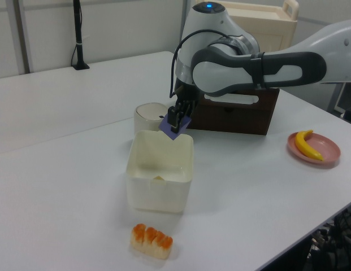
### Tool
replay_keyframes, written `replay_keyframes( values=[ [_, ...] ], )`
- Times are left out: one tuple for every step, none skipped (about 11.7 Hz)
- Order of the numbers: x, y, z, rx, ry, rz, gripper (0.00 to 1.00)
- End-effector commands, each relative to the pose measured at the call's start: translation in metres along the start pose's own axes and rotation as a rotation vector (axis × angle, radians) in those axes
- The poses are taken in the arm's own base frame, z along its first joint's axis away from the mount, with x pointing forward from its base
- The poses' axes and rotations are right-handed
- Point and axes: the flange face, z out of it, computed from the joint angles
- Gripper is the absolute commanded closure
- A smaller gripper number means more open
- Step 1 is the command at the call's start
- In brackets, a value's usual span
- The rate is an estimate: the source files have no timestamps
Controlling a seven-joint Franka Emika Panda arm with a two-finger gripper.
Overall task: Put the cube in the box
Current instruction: 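Open the gripper to drop the cube in, then raise away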
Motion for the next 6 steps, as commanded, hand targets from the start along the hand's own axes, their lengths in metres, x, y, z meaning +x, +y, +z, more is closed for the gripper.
replay_keyframes(
  values=[
    [0.0055,-0.0045,0.0143,0.006,-0.011,-0.011,0.00],
    [0.0054,-0.0090,0.0145,0.008,-0.013,-0.018,0.00],
    [0.0056,-0.0124,0.0131,0.009,-0.011,-0.021,0.00],
    [0.0055,-0.0123,0.0122,0.009,-0.009,-0.018,0.00],
    [0.0054,-0.0124,0.0123,0.010,-0.011,-0.014,0.00],
    [0.0039,-0.0098,0.0072,0.011,-0.010,-0.006,0.00]
  ],
)
